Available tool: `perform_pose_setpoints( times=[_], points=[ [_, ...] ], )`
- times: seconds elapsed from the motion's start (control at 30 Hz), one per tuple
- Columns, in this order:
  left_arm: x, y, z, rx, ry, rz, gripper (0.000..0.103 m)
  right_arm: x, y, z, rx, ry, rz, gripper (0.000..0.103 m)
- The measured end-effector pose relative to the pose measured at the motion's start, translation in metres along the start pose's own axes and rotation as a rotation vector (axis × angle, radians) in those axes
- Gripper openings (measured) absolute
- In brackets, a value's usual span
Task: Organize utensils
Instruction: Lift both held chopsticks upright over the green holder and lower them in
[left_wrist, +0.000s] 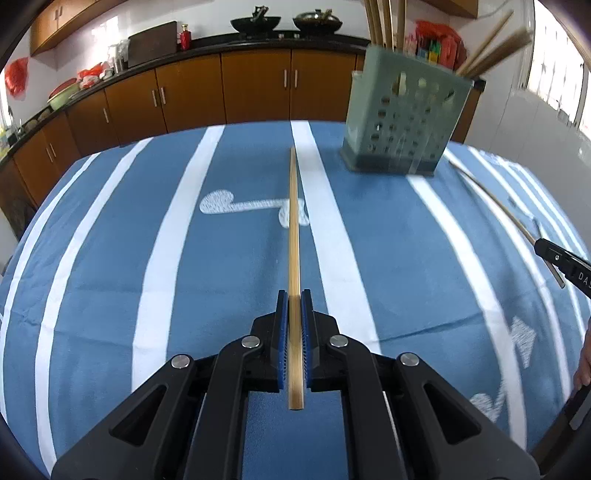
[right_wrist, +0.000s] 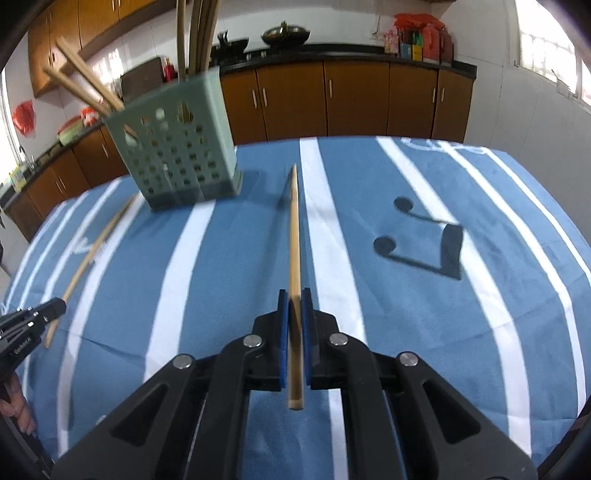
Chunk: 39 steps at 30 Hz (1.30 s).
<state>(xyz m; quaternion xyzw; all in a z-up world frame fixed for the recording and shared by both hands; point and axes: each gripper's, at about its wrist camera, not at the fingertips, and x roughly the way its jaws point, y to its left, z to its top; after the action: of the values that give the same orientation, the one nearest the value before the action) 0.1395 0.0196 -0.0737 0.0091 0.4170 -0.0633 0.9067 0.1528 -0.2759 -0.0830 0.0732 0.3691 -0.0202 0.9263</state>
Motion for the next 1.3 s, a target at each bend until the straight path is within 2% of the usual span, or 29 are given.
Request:
perform_pose_setpoints(
  times=[0.23, 0.6, 0.77, 1.3],
  points=[
    [-0.024, 0.007, 0.012, -0.043, -0.078, -0.035, 0.007, -0.026, -0.006, 0.013, 0.028, -0.095, 0.018, 0.008],
    [-0.075, 0.018, 0.040, -0.115, -0.269, -0.090, 0.007, -0.073, -0.012, 0.042, 0.075, -0.286, 0.054, 0.008],
    [-0.090, 0.018, 0.050, -0.120, -0.328, -0.094, 0.007, -0.086, -0.012, 0.051, 0.078, -0.335, 0.061, 0.008],
    [-0.106, 0.019, 0.065, -0.111, -0.382, -0.075, 0.007, -0.100, -0.002, 0.065, 0.053, -0.388, 0.075, 0.008]
  ],
)
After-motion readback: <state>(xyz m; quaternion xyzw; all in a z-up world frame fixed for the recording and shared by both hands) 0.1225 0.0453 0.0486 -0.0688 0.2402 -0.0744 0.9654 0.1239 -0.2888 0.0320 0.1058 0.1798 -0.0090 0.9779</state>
